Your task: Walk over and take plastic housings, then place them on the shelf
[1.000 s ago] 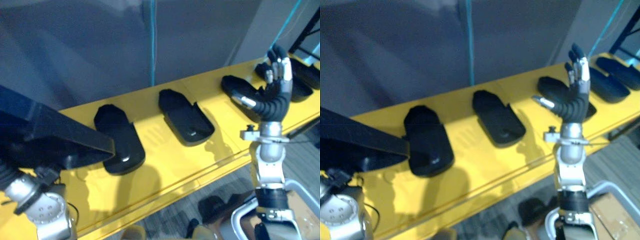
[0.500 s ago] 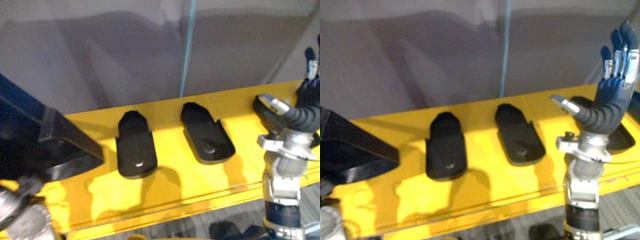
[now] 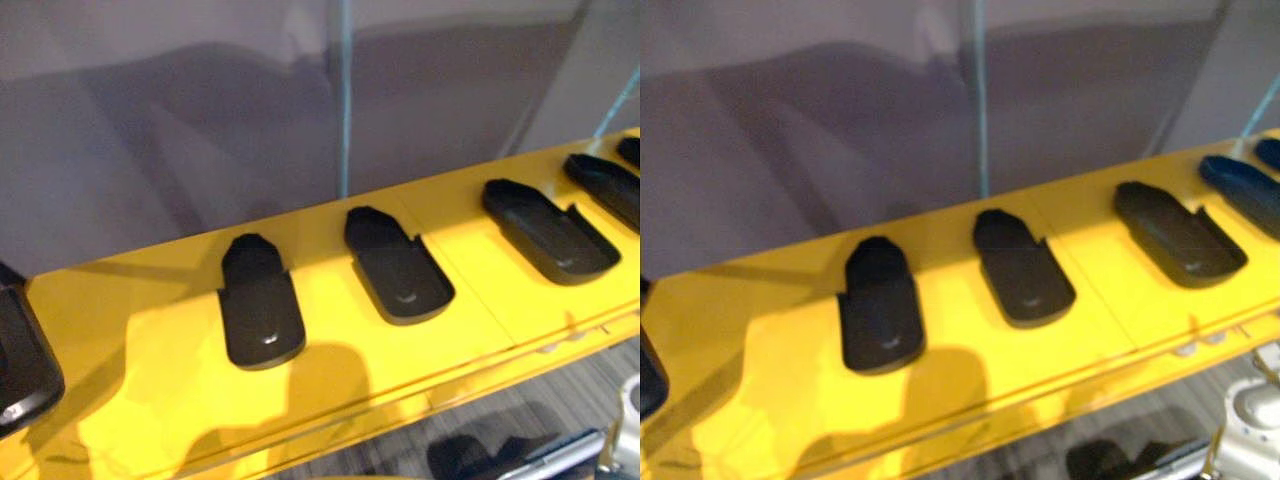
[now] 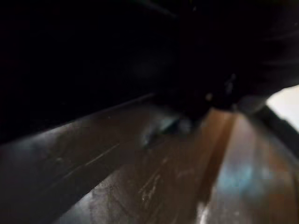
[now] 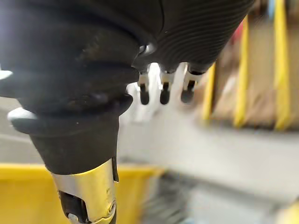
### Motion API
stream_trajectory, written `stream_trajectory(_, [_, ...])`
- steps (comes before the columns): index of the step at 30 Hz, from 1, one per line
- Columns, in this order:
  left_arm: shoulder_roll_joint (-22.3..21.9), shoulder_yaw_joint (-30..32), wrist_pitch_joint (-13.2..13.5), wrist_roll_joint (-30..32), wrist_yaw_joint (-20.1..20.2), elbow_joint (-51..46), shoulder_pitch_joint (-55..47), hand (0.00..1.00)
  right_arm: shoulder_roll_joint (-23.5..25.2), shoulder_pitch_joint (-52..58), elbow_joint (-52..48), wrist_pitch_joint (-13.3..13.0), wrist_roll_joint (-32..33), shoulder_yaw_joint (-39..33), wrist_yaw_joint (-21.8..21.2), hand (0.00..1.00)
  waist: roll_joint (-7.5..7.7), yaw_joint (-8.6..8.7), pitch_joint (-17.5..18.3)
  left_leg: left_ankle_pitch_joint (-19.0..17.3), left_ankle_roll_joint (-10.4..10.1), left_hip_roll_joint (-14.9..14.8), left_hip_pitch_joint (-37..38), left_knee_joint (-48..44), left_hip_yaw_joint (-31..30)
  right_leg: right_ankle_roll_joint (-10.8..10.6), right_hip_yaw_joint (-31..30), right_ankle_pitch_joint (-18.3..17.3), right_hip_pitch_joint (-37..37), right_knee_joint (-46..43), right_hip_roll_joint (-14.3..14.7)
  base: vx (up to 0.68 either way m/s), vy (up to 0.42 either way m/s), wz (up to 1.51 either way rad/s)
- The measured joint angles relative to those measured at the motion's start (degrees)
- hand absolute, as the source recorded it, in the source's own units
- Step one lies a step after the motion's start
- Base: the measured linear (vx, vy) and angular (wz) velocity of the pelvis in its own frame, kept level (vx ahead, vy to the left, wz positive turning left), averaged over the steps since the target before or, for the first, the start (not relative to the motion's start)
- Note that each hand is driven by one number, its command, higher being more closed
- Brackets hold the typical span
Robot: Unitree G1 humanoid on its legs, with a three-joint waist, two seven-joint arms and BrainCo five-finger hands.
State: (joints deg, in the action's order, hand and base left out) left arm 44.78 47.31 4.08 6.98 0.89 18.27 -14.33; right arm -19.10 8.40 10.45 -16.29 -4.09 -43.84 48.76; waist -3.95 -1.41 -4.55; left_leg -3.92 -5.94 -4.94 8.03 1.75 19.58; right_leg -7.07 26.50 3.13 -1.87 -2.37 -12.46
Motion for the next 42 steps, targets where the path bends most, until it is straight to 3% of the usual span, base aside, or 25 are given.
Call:
stream_trajectory(3, [4.8, -6.3, -2.1, -3.2, 5.3, 8.7, 5.5, 1.00, 0.6, 2.0, 12.3, 0.1, 2.9, 0.1, -0.2, 0.00, -0.40, 2.00, 0.2, 0.0, 0.0, -0.2, 0.1, 0.1, 1.4, 0.2, -0.9, 0.2, 0.4, 0.2, 0.4, -0.01, -0.012, -0.21])
stream_trajectory(7, [9.1, -13.4, -6.1, -4.1, 12.2, 15.9, 12.3, 1.00, 4.3, 4.4, 22.9, 0.0, 4.5, 0.1, -1.4, 0.00, -0.44, 3.04, 0.2, 0.0, 0.0, -0.8, 0.2, -0.1, 3.5, 0.6, -2.4, 0.5, 1.1, 0.9, 1.5, -0.02, -0.030, -0.22])
stream_trajectory(12, [13.8, -19.1, -10.1, 0.8, 19.3, 22.0, 16.6, 1.00, 5.9, 4.7, 30.1, 1.6, 4.6, 1.9, -1.9, 0.00, -0.45, 3.59, 0.2, 0.0, 0.0, -1.2, 0.6, -0.1, 5.3, 0.8, -3.2, 0.9, 1.3, 1.3, 2.0, -0.02, -0.013, -0.10])
stream_trajectory(16, [17.8, -21.3, -12.2, 4.2, 22.8, 27.3, 20.2, 1.00, 6.0, 3.9, 35.9, 1.8, 6.8, 1.8, -2.9, 0.00, -0.34, 3.58, 0.2, -0.1, -0.2, -1.6, 0.9, -0.1, 5.8, 1.1, -3.3, 1.4, 0.6, 2.5, 2.6, -0.02, -0.009, -0.03])
stream_trajectory(19, [19.9, -21.8, -13.1, 5.4, 24.8, 30.9, 22.9, 1.00, 6.0, 3.3, 39.8, 3.7, 8.1, 1.8, -4.4, 0.00, -0.25, 3.60, 0.2, -0.2, -0.3, -1.8, 1.0, -0.2, 5.9, 1.1, -3.1, 1.7, 0.0, 3.3, 2.9, -0.01, -0.007, 0.02])
stream_trajectory(25, [20.8, -23.8, -12.6, 11.4, 25.1, 34.4, 23.5, 1.00, 6.6, 1.5, 45.4, 5.5, 10.6, 1.8, -7.5, 0.00, 0.17, 3.17, 0.0, -0.4, -0.5, -2.1, 1.0, -0.3, 5.9, 1.2, -3.0, 1.8, -0.4, 4.0, 3.4, 0.00, 0.000, 0.00])
stream_trajectory(30, [20.4, -23.8, -12.6, 11.5, 23.7, 35.1, 23.1, 1.00, 7.6, 1.0, 46.4, 6.4, 10.6, 1.8, -8.7, 0.00, 1.04, 2.11, -0.7, -0.5, -0.7, -2.3, 1.0, -0.3, 5.8, 1.2, -2.9, 1.8, -0.5, 4.1, 3.5, 0.00, 0.000, 0.00])
stream_trajectory(34, [17.9, -23.8, -12.8, 11.3, 20.7, 34.9, 20.0, 1.00, 7.6, -0.3, 46.0, 8.1, 10.6, 2.0, -8.8, 0.00, 1.22, 2.01, -1.6, -0.5, -0.7, -2.2, 0.9, -0.4, 5.8, 1.2, -2.9, 1.8, -0.5, 4.1, 3.5, 0.00, 0.000, 0.00])
stream_trajectory(38, [12.7, -22.6, -12.7, 10.8, 18.1, 33.3, 15.8, 1.00, 7.4, 0.1, 44.9, 9.0, 10.5, 2.3, -9.8, 0.00, 1.00, 1.45, -1.8, -0.5, -0.7, -2.2, 0.9, -0.4, 5.7, 1.2, -2.7, 1.8, -0.7, 4.4, 3.5, 0.00, 0.000, 0.01])
stream_trajectory(42, [11.6, -22.6, -12.5, 10.9, 17.1, 30.6, 14.0, 1.00, 6.3, -0.1, 44.1, 9.1, 10.1, 2.4, -10.5, 0.00, 0.54, 1.17, -2.4, -0.8, -0.5, -2.2, 1.0, -0.6, 5.2, 1.3, -2.1, 1.7, -1.2, 4.4, 3.4, -0.02, 0.002, 0.08])
